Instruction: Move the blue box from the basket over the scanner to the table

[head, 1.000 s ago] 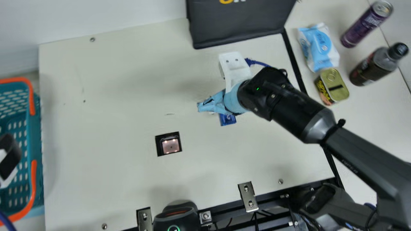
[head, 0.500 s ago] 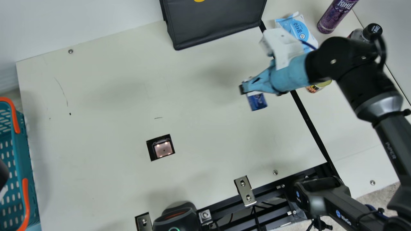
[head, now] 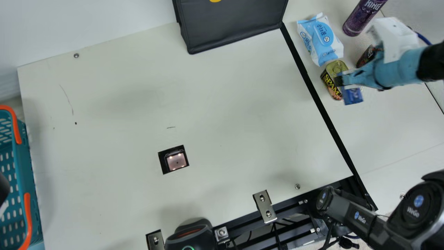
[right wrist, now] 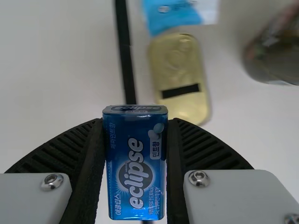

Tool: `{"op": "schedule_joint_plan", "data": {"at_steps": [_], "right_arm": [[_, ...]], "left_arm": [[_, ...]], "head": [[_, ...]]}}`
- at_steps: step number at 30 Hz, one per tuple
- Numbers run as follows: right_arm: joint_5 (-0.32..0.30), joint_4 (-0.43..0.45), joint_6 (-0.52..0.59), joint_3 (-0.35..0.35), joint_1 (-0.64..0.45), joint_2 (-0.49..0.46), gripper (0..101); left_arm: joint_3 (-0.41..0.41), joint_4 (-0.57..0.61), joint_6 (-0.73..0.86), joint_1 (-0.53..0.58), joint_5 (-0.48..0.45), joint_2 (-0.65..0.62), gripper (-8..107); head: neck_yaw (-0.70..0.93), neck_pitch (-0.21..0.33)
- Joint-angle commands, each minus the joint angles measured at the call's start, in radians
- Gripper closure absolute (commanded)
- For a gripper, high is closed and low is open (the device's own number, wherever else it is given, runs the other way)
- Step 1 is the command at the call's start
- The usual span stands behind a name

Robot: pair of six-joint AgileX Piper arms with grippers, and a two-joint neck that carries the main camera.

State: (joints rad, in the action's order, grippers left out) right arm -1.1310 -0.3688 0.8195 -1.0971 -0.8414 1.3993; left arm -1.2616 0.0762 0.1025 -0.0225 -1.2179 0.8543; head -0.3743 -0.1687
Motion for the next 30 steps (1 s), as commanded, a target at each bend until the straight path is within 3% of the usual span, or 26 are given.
{"op": "schedule_joint_plan", "data": {"at_steps": [1, 12, 30], "right_arm": [[0.005, 0.011, 0.05, 0.001, -0.085, 0.002, 101], [0.09, 0.063, 0.208, 0.071, -0.204, -0.005, 101], [0.337, 0.068, 0.315, 0.332, -0.191, 0.024, 101]], "left_arm": [[0.0, 0.0, 0.0, 0.0, 0.0, 0.0, 9], [0.0, 0.0, 0.0, 0.0, 0.0, 0.0, 9], [0.0, 0.0, 0.0, 0.0, 0.0, 0.0, 9]], "head": [[-0.002, 0.03], [-0.002, 0.03], [-0.002, 0.03]]}}
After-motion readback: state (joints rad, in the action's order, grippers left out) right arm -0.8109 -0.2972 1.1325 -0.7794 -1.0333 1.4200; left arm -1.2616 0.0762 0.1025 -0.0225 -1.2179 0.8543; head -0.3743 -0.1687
